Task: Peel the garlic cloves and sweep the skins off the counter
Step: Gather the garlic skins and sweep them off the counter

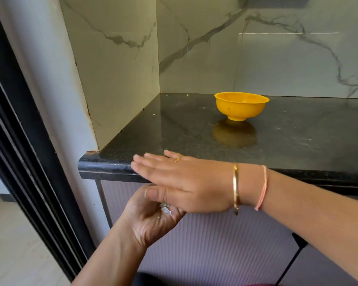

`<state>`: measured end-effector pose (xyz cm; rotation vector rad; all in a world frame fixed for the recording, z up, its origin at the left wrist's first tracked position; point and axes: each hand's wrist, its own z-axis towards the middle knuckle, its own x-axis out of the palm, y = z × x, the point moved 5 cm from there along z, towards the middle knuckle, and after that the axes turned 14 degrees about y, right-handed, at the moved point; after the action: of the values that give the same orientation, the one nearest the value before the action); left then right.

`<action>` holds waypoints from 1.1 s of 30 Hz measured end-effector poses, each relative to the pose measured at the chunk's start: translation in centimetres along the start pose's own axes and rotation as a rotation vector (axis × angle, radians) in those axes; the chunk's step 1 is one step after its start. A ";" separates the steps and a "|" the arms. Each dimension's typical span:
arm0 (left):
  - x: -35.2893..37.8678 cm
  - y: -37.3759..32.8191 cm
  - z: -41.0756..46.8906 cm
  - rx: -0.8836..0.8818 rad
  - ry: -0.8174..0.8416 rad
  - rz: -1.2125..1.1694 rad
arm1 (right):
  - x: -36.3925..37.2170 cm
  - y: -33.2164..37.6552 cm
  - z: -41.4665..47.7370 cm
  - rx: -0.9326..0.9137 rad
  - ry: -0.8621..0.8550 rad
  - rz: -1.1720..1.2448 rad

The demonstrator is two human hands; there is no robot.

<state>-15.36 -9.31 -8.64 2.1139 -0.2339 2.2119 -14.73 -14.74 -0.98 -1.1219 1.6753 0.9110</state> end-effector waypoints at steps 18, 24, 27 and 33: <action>0.0 2.0 -1.2 -0.306 0.114 0.115 | 3.3 0.1 -2.0 0.030 -0.576 -0.142; -4.1 5.6 -0.1 -0.175 -0.104 0.199 | 9.2 -1.5 -8.6 -0.072 -1.273 1.030; -6.0 8.7 0.1 -0.237 -0.168 0.261 | 16.9 -3.6 -9.5 0.264 -1.604 1.614; -9.5 16.2 0.4 -0.360 -0.235 0.459 | 25.0 -2.9 -10.3 0.090 -1.617 2.622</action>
<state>-17.09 -24.87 -19.08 2.2653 -1.1408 1.9031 -19.49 -32.04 -21.39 2.3133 0.5469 1.8370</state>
